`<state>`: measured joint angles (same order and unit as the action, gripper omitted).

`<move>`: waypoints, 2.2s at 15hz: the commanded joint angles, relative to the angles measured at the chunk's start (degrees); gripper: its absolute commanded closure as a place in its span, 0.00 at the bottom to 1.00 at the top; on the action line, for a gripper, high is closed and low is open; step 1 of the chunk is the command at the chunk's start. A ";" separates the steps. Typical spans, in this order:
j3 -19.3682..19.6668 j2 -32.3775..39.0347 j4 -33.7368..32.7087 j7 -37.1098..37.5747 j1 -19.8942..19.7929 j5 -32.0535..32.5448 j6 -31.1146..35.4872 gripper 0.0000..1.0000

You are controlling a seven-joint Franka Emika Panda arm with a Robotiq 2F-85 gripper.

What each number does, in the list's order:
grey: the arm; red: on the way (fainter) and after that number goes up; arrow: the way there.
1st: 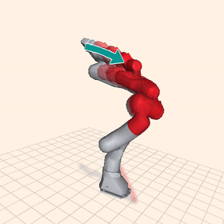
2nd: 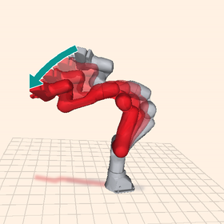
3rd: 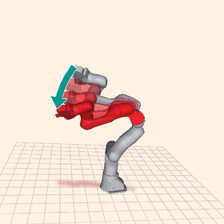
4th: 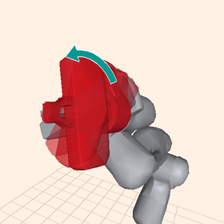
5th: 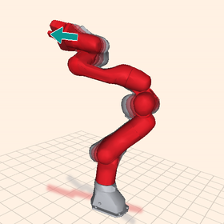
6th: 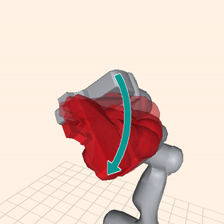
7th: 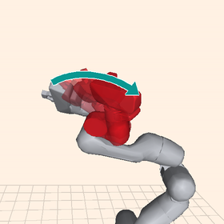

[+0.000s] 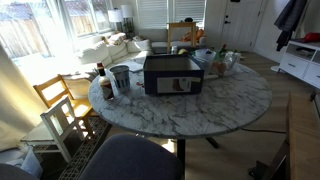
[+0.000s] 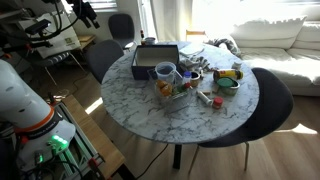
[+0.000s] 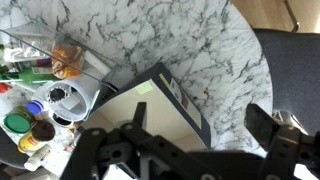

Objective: Put the silver cup in the plastic cup

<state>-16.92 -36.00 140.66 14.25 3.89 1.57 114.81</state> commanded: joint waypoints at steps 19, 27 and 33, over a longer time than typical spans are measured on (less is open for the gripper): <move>11.48 62.51 -51.67 13.86 3.25 -9.99 11.48 0.00; 14.49 78.15 -66.80 18.45 6.07 -10.70 15.01 0.00; 15.50 85.72 -74.72 20.07 7.17 -10.55 17.15 0.00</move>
<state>-2.87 44.88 72.05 32.39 9.63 -8.81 130.89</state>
